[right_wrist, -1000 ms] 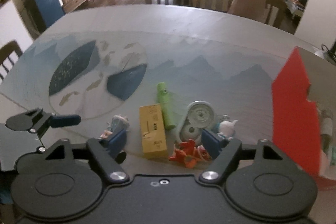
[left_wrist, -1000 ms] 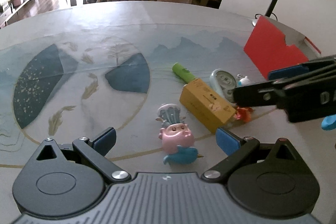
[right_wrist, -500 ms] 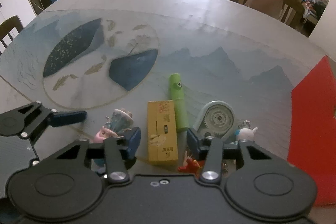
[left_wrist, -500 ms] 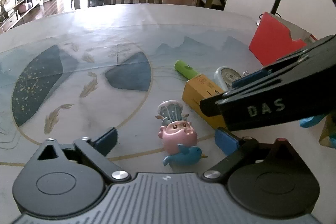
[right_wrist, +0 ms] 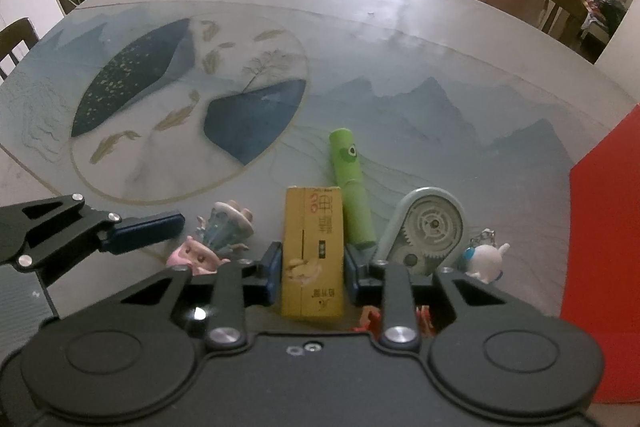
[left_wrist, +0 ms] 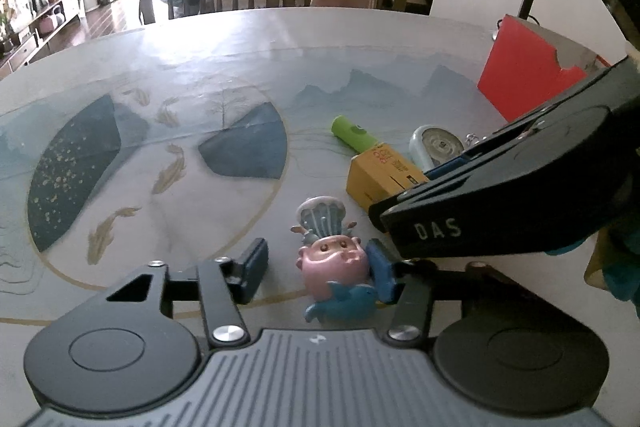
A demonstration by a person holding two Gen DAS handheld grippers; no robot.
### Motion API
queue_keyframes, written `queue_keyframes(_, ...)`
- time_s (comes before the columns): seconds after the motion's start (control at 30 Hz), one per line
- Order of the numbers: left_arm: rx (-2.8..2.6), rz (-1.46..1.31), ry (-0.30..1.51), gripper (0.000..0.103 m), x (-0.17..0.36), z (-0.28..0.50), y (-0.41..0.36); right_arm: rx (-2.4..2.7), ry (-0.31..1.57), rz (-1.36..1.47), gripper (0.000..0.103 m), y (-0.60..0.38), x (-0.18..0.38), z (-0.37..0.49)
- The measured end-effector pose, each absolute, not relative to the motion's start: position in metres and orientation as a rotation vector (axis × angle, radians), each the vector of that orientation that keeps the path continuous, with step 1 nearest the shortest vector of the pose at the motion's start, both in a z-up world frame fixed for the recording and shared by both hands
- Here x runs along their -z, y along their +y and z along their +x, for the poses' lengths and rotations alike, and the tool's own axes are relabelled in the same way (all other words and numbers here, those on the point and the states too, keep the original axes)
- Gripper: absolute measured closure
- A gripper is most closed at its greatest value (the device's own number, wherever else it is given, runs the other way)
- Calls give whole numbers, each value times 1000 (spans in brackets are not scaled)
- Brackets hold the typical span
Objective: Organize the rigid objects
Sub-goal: 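Grasp the yellow box with the right tool while the left tool grasps the pink pig figure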
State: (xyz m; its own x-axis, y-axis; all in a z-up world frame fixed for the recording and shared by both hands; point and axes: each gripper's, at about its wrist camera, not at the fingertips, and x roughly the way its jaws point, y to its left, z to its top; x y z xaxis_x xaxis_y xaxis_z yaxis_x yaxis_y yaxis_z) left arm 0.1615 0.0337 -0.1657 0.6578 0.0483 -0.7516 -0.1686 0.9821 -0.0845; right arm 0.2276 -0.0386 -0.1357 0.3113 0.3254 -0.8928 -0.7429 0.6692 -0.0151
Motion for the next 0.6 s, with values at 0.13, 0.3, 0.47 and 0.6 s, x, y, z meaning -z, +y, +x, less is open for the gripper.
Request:
queue_keyframes(0.13,-114,-152,845,63,165,160,34,-728,1033,-446,74,-40,136,227)
queue_keyframes(0.3,-117,-183,852,67,164,160,38,-725,1032,-399,74,-45,130,226)
queue_keyframes(0.47,-119,-243,873,67,161,158,46,-736,1021,-370,74,-51,115,222)
queue_keyframes(0.6,-124,-275,875,67,156,154,51,-750,1011,-357,74,-58,99,218)
